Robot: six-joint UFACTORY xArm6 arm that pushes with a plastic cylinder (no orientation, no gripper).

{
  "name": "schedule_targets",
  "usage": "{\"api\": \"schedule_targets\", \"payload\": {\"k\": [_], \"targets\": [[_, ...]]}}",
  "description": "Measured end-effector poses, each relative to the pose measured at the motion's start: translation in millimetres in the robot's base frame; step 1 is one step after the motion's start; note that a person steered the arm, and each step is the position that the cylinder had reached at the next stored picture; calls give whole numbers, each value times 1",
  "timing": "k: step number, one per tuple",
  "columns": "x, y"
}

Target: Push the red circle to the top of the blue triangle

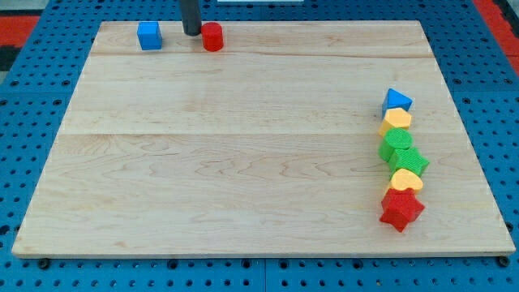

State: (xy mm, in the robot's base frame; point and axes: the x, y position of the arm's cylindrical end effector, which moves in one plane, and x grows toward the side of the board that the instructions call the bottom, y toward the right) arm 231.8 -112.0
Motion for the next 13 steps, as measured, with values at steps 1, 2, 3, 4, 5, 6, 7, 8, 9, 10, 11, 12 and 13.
{"api": "schedule_targets", "payload": {"k": [1, 2, 3, 4, 5, 6, 7, 8, 9, 10, 11, 12, 13], "targets": [[5, 25], [-2, 31], [2, 62], [11, 106], [17, 134], [21, 152], [27, 171], [34, 192], [49, 226], [36, 234], [28, 239], [46, 268], [64, 286]]}}
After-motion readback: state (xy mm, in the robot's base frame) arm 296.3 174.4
